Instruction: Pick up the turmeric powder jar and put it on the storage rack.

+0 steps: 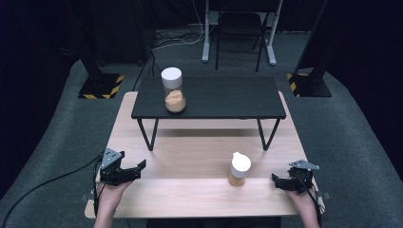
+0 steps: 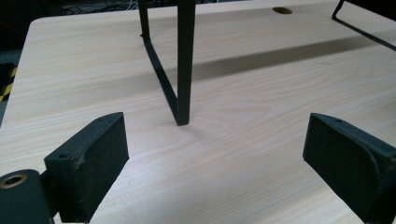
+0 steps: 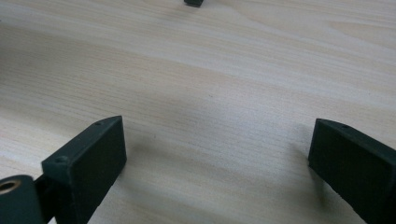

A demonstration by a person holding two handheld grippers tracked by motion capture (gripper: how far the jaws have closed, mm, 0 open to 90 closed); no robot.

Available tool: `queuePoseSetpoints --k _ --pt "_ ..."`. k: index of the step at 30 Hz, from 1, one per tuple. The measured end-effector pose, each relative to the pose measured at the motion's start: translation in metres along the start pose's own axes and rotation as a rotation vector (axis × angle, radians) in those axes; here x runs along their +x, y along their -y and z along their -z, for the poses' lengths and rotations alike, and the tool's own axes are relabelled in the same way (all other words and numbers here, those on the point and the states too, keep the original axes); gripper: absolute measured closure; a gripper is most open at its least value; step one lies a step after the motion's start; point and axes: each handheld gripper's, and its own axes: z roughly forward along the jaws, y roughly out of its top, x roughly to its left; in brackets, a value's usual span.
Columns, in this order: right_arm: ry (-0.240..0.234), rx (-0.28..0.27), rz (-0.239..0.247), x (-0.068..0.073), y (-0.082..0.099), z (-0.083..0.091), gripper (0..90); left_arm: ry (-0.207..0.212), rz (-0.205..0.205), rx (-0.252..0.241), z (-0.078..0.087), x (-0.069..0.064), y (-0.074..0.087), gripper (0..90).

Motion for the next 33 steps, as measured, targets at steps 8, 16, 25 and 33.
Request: queuePoseSetpoints --k 8,16,25,33 --pt "0.000 0.000 0.000 0.000 0.001 0.001 3.3 -0.009 0.009 0.048 -0.007 0.004 0.010 6.3" --pt "0.000 0.000 0.000 0.000 0.001 0.001 3.3 -0.025 0.030 0.101 -0.020 0.008 0.017 6.8" --pt "0.000 0.000 0.000 0.000 0.001 0.001 3.4 -0.045 0.018 0.193 -0.037 0.010 0.017 6.8" --pt "0.000 -0.002 0.002 0.000 0.001 0.002 4.4 -0.045 0.018 0.236 -0.046 0.010 0.016 6.5"
